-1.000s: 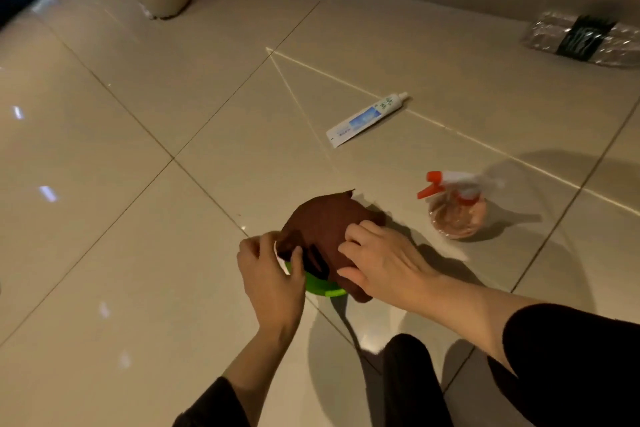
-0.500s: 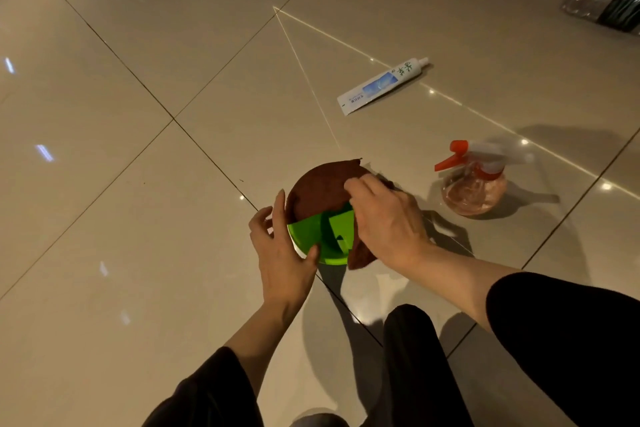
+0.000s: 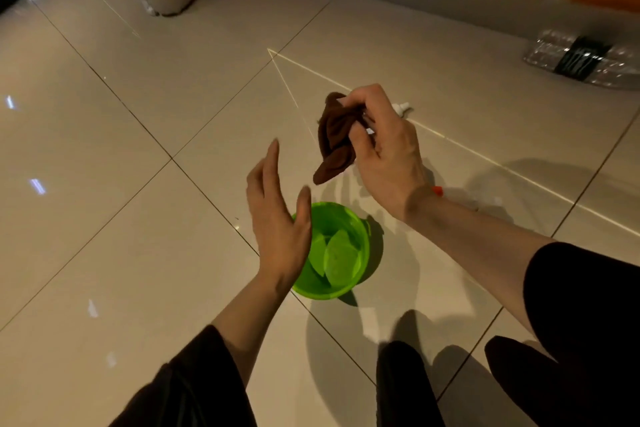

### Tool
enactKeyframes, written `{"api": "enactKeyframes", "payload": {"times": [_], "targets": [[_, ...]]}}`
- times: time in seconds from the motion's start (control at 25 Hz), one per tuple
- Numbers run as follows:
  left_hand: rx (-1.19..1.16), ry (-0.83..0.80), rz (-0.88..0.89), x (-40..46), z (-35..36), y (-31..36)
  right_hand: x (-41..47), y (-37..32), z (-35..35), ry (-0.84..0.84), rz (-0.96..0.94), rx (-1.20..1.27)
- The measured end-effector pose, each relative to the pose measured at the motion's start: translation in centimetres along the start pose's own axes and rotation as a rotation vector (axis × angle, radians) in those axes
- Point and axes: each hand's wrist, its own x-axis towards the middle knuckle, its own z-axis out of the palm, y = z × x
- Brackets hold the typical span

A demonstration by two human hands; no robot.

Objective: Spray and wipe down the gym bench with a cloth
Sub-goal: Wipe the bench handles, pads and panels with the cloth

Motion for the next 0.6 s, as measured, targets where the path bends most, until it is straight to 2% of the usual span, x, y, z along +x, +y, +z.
{"api": "enactKeyframes", "payload": {"times": [0.08,0.16,0.4,0.6], "targets": [[-0.053,-0.082,0.119,2.9,0.0,2.3,0.5,-0.2,-0.4,-0.057,-0.007,0.006],[-0.059,-0.132,0.159,4.6,0.2,4.0,1.0,-0.7,-1.2,-0.096,-0.032,-0.028],[-0.231,-0.069,0.000,7.5,-4.0,13.0,4.4,-8.9,-5.7,-0.161,0.007,-0.141],[-0.359,-0.085,-0.108,11.0,-15.8,22.5,9.1,-23.2,-7.9,-0.243,0.009,-0.182]]}}
